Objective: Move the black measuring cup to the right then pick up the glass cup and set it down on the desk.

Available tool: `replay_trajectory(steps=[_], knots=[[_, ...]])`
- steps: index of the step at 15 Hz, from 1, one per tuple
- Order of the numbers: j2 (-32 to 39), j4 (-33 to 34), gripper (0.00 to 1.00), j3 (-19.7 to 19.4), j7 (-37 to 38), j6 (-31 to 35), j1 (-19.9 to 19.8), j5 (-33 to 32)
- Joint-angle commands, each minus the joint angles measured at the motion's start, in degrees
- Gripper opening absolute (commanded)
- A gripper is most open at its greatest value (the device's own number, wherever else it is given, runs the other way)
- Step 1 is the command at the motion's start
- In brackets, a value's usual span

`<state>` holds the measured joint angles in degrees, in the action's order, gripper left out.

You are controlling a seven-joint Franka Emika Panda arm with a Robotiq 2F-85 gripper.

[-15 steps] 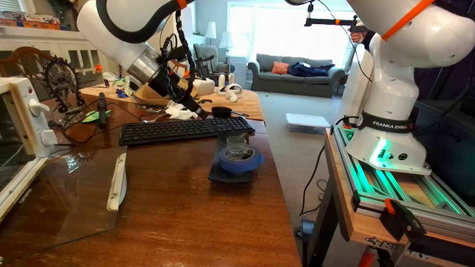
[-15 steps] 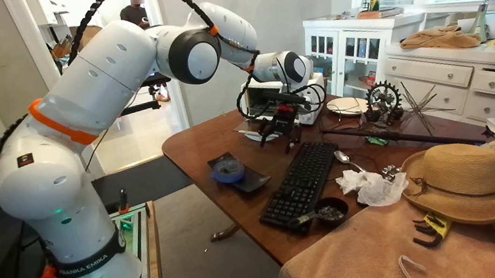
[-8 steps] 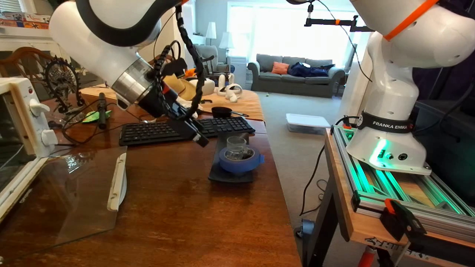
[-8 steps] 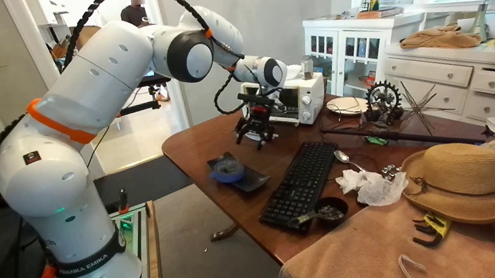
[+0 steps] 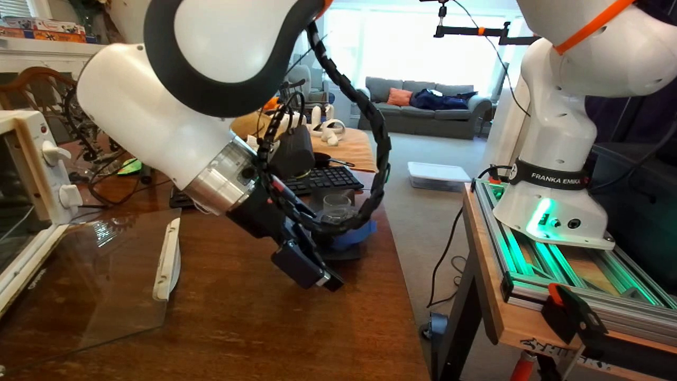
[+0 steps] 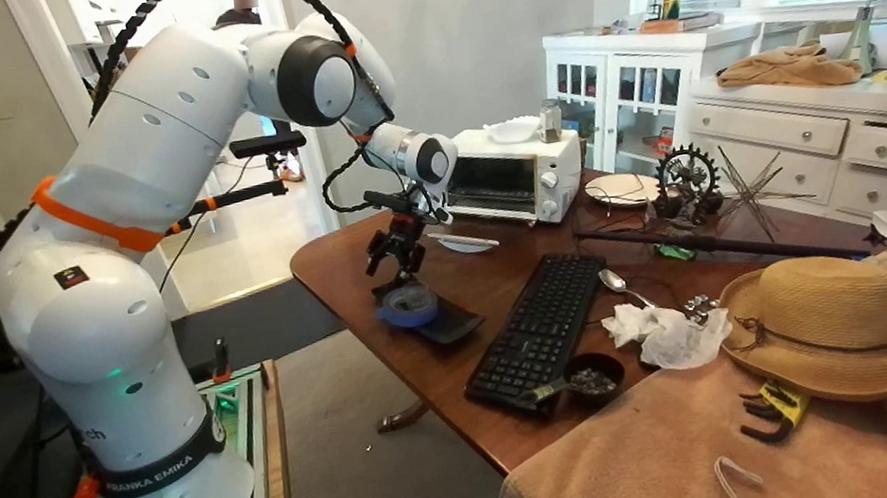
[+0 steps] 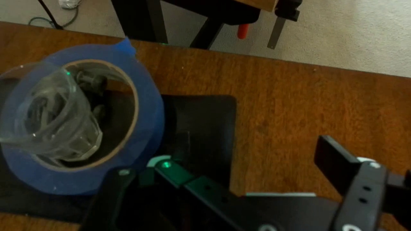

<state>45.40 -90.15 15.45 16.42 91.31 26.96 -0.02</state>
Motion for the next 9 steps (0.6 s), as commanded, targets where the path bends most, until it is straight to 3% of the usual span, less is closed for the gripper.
replay_trajectory(steps=[1,9], knots=[[-5.49,-6.25,1.0,-2.55,0.2,1.07,-0.67,-0.76],[-8.82,-2.26,1.0,-4.67,-8.51,-6.72,-3.32,-8.88]])
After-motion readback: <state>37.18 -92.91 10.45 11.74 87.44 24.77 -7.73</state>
